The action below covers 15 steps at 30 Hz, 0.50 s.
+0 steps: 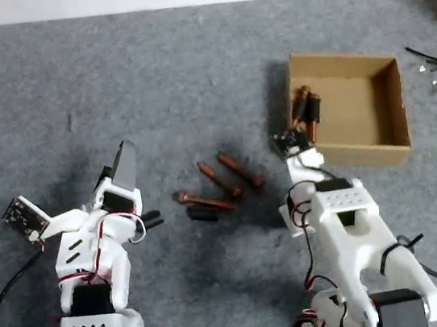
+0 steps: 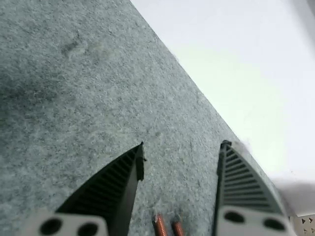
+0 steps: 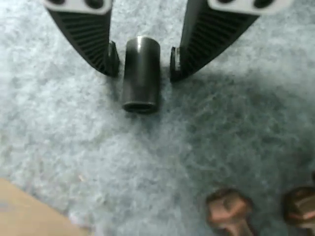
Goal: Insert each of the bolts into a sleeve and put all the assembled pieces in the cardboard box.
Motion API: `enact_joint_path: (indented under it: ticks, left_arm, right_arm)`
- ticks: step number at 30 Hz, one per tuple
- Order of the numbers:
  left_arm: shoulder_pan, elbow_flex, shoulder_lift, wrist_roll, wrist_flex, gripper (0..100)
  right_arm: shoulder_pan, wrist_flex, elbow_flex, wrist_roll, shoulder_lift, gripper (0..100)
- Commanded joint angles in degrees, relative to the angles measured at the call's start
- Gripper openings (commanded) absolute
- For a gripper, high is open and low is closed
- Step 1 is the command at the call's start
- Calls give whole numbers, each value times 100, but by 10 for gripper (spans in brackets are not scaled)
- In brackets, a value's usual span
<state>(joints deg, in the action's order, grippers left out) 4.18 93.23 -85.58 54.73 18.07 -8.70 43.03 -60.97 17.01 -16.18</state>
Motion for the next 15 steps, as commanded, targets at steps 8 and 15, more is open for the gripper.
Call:
enact_joint_path:
  ticks: [8,15]
  left_arm:
    - [-110,-347,-4,9,26,234]
    - [-110,-347,-4,9,26,234]
  right_arm:
    - [268,-119,154,9,242,2]
    - [259,-163,-365,237,-1543,5]
